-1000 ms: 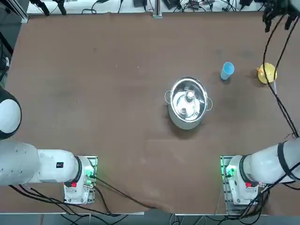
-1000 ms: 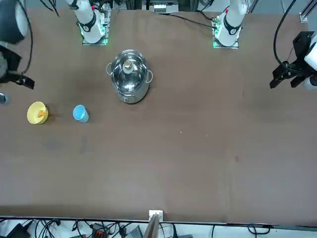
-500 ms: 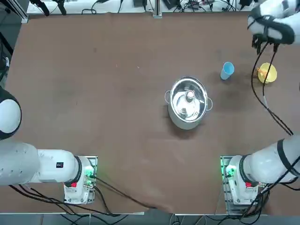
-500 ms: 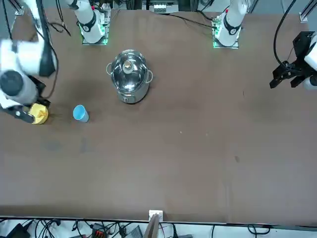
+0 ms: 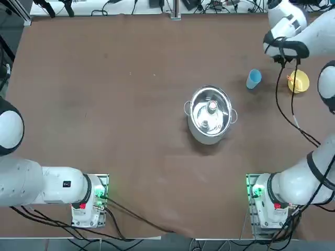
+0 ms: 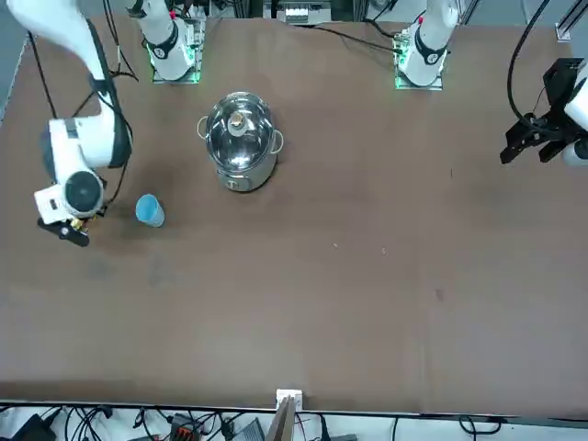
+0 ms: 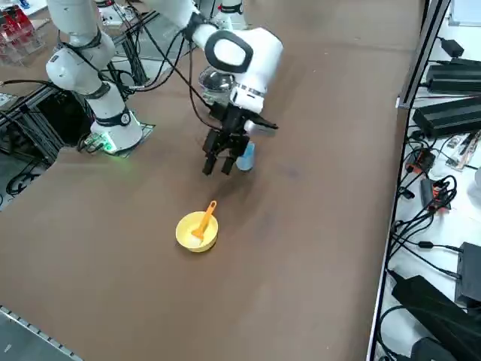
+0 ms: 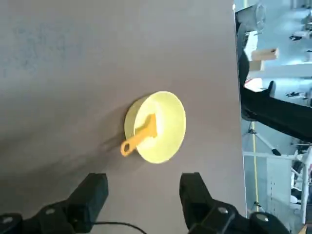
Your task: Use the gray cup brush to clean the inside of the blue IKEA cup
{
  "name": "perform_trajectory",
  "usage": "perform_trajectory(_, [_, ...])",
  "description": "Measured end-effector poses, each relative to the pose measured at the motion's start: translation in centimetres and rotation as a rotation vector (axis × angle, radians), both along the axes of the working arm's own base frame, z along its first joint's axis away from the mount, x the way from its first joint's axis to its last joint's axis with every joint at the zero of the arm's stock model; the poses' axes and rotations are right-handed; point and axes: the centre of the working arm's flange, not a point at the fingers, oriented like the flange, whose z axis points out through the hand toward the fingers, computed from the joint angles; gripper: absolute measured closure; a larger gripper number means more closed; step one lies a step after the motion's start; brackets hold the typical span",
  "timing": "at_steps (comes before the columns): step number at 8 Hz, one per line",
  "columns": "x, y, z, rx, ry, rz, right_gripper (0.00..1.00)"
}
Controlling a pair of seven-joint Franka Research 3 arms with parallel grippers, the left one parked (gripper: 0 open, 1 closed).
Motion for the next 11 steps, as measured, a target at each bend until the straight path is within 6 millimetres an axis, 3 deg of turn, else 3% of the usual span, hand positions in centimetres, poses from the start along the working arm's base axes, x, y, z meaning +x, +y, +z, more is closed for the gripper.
perform_trajectory(3, [-0.1,-0.2,-4.7,-0.063,0.021,0.027,0.15])
perform_trajectory(11, [-0.7,-1.5,-9.4,-0.181,0.021,0.064,0.27])
